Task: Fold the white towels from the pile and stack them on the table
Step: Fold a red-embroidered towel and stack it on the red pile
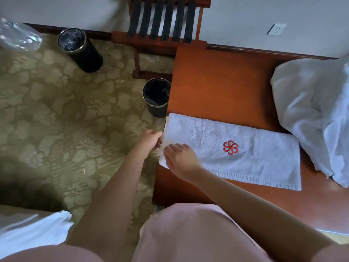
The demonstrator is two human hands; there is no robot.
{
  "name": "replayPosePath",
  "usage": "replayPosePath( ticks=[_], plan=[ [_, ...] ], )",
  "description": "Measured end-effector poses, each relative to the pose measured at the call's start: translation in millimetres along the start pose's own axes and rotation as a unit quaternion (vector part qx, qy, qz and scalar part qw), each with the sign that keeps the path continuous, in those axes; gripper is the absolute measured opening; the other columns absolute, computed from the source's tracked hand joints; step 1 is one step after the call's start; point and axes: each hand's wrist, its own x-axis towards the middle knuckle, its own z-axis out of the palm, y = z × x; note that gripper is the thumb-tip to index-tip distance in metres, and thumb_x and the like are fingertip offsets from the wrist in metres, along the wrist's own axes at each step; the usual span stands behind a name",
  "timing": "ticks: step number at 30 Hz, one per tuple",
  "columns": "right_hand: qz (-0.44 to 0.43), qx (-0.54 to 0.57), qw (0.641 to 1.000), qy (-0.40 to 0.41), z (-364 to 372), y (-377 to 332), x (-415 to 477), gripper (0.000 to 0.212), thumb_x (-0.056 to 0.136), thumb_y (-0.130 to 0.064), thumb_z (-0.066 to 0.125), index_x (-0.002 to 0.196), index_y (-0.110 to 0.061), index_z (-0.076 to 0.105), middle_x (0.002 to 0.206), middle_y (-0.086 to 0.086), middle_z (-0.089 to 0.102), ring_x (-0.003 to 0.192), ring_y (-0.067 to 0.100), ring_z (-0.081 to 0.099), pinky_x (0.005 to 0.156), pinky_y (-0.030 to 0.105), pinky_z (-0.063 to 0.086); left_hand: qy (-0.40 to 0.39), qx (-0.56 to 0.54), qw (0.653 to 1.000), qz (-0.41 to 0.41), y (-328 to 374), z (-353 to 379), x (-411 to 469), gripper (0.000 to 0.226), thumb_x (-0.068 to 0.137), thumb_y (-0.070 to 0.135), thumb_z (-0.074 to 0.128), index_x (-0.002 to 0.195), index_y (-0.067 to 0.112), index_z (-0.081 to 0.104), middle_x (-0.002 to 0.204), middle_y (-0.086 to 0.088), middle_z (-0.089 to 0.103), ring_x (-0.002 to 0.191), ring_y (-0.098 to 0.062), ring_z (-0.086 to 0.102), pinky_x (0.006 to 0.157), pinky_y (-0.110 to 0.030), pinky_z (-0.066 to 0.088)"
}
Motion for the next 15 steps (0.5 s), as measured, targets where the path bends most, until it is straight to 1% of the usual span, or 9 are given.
replayPosePath(
  ticks=[1,3,5,7,9,11,12,14,15],
  plan=[
    [-0.011,0.010,1.000,-0.010,4,-4,-1,0.007,0.086,-0.008,0.055,0.084,-0.006,0.062,0.074,0.005,0.061,0.065,0.025,0.057,0.059,0.037,0.045,-0.008,-0.017,1.000,-0.004,-1,-1,-2,0.022,0.093,0.028,0.052,0.083,0.011,0.060,0.076,-0.005,0.064,0.065,-0.017,0.060,0.056,-0.026,0.044],
    [-0.019,0.023,0.999,-0.044,10,-5,-5,0.013,0.091,-0.010,0.050,0.091,-0.005,0.063,0.084,0.008,0.063,0.076,0.028,0.059,0.065,0.040,0.046,-0.023,-0.015,1.000,-0.003,-2,-2,-4,0.033,0.093,0.039,0.052,0.086,0.009,0.064,0.079,-0.005,0.069,0.071,-0.020,0.065,0.059,-0.027,0.047],
    [-0.017,0.025,0.996,-0.084,14,-1,-8,0.019,0.095,-0.012,0.046,0.100,-0.006,0.063,0.094,0.008,0.063,0.088,0.028,0.058,0.072,0.039,0.046,-0.025,-0.006,1.000,0.001,-3,-1,-5,0.041,0.091,0.046,0.053,0.091,0.008,0.067,0.085,-0.006,0.072,0.077,-0.023,0.069,0.061,-0.026,0.051],
    [-0.016,0.046,0.995,-0.088,13,3,-12,0.024,0.095,-0.012,0.044,0.107,-0.010,0.065,0.100,0.004,0.064,0.094,0.025,0.058,0.074,0.037,0.048,-0.023,-0.002,1.000,0.007,-2,0,-4,0.042,0.090,0.048,0.054,0.095,0.008,0.067,0.088,-0.006,0.071,0.080,-0.023,0.068,0.062,-0.026,0.051],
    [-0.024,0.072,0.994,-0.084,8,6,-16,0.029,0.091,-0.007,0.046,0.110,-0.012,0.068,0.104,0.002,0.067,0.095,0.023,0.061,0.073,0.038,0.052,-0.012,0.038,0.999,0.024,-1,1,-4,0.034,0.088,0.047,0.056,0.094,0.014,0.064,0.083,-0.002,0.066,0.075,-0.018,0.063,0.056,-0.023,0.043],
    [-0.026,0.082,0.995,-0.058,-1,12,-20,0.029,0.085,-0.002,0.050,0.103,-0.011,0.071,0.098,0.002,0.070,0.088,0.024,0.065,0.069,0.039,0.054,0.003,0.101,0.994,0.051,0,4,-4,0.024,0.086,0.044,0.057,0.086,0.020,0.056,0.075,0.004,0.057,0.065,-0.011,0.054,0.053,-0.022,0.035],
    [-0.014,0.079,0.996,-0.029,-6,18,-23,0.027,0.082,0.001,0.053,0.099,-0.009,0.071,0.093,0.003,0.071,0.082,0.025,0.066,0.066,0.039,0.055,0.015,0.135,0.988,0.068,0,6,-4,0.023,0.086,0.039,0.058,0.076,0.019,0.051,0.068,0.004,0.051,0.058,-0.010,0.048,0.051,-0.022,0.032],
    [0.036,0.059,0.997,0.037,-12,36,-28,0.023,0.080,0.004,0.057,0.095,-0.007,0.070,0.089,0.006,0.071,0.077,0.026,0.067,0.063,0.039,0.056,0.041,0.204,0.973,0.102,0,9,-2,0.032,0.087,0.027,0.057,0.063,0.017,0.039,0.059,0.002,0.039,0.051,-0.013,0.037,0.049,-0.025,0.027],
    [0.079,0.047,0.994,0.051,-14,47,-32,0.023,0.083,0.002,0.056,0.100,-0.006,0.069,0.093,0.007,0.070,0.082,0.027,0.066,0.064,0.038,0.055,0.051,0.230,0.965,0.111,0,11,-2,0.035,0.089,0.024,0.056,0.061,0.017,0.035,0.058,0.002,0.036,0.051,-0.013,0.034,0.050,-0.025,0.026]
  ],
)
